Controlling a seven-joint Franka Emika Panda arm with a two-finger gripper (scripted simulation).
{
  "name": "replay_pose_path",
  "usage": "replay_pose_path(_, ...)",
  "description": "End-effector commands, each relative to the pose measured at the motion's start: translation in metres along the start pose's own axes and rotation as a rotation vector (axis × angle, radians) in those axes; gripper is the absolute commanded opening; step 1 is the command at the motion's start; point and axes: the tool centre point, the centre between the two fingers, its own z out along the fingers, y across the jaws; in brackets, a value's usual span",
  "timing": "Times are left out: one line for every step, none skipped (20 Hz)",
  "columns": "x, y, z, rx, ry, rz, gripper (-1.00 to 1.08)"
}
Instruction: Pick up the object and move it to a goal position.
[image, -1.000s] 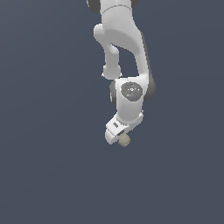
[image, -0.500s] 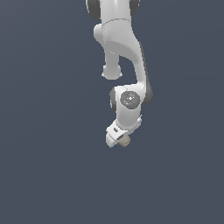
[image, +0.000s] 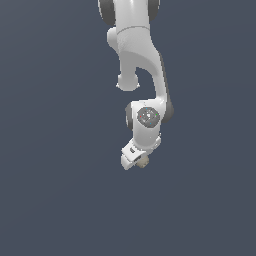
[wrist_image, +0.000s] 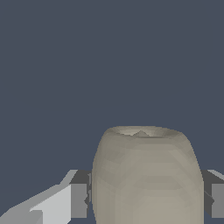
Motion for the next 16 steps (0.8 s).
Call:
replay_pose_path(0.000,0.000,0.000,0.000,0.000,0.000,-1.00)
replay_pose_path(0.000,0.000,0.000,0.000,0.000,0.000,-1.00)
replay_pose_path(0.000,0.000,0.000,0.000,0.000,0.000,-1.00)
replay_pose_path(0.000,0.000,0.000,0.000,0.000,0.000,-1.00)
replay_pose_path(0.000,0.000,0.000,0.000,0.000,0.000,-1.00)
replay_pose_path(0.000,0.000,0.000,0.000,0.000,0.000,-1.00)
replay_pose_path(0.000,0.000,0.000,0.000,0.000,0.000,-1.00)
replay_pose_path(0.000,-0.001,-0.001,0.000,0.000,0.000,-1.00)
replay_pose_path(0.000,-0.002,-0.002,0.000,0.000,0.000,-1.00)
replay_pose_path(0.000,-0.003,-0.003,0.000,0.000,0.000,-1.00)
replay_pose_path(0.000,-0.004,-0.005,0.000,0.000,0.000,-1.00)
replay_pose_path(-0.001,-0.006,-0.007,0.000,0.000,0.000,-1.00)
replay_pose_path(-0.001,-0.008,-0.009,0.000,0.000,0.000,-1.00)
replay_pose_path(-0.001,-0.011,-0.012,0.000,0.000,0.000,-1.00)
replay_pose_path(-0.002,-0.014,-0.016,0.000,0.000,0.000,-1.00)
replay_pose_path(-0.002,-0.017,-0.019,0.000,0.000,0.000,-1.00)
